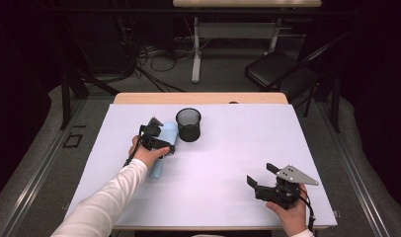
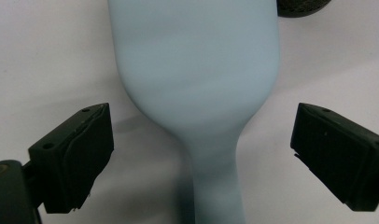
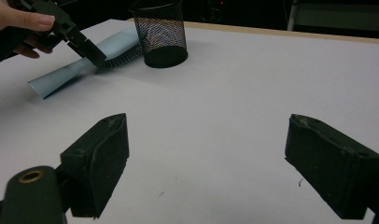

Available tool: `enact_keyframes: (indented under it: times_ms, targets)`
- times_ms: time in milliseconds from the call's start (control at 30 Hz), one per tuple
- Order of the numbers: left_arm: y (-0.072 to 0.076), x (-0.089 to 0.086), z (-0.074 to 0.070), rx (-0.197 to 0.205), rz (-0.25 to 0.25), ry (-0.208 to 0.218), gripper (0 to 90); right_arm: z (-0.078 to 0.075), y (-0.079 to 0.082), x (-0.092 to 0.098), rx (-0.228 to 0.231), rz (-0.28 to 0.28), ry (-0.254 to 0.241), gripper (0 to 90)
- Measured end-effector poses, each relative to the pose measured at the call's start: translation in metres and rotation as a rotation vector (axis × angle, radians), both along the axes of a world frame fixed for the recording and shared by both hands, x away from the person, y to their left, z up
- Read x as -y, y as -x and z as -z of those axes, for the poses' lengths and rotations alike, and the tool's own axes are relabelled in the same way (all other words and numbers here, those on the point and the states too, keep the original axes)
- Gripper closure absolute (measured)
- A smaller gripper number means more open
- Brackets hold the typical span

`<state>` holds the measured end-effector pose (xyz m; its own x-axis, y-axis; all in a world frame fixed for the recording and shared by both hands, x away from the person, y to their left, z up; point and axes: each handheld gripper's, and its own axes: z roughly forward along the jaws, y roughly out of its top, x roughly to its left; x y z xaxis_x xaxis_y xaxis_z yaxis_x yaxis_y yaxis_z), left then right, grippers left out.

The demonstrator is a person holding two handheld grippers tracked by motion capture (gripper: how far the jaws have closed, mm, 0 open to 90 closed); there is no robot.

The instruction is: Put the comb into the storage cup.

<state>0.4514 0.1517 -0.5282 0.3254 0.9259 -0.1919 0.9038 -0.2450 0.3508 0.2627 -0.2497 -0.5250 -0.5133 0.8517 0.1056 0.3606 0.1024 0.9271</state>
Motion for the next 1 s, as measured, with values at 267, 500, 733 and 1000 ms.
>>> enact_keyframes:
  times_ms: [267,500,733,1000]
  targets:
    - [-0.0002,0.0033,0.0018,0.007,0.001,-0.029,15.9,0.0001,-0.0003,0.0001,-0.002,-0.001,0.002,13.6]
    - [0.0017,0.0024,0.0029,0.003,-0.004,-0.055,27.8,0.0000,-0.0002,0.0003,-0.005,-0.003,0.005,13.7]
    - [0.0041,0.0007,0.0043,0.003,-0.007,-0.062,36.4,0.0007,-0.0007,-0.0005,0.001,-0.003,0.003,13.7]
    - [0.0067,0.0004,0.0040,0.006,-0.025,-0.050,40.2,0.0007,-0.0007,-0.0004,-0.006,-0.006,0.008,13.8]
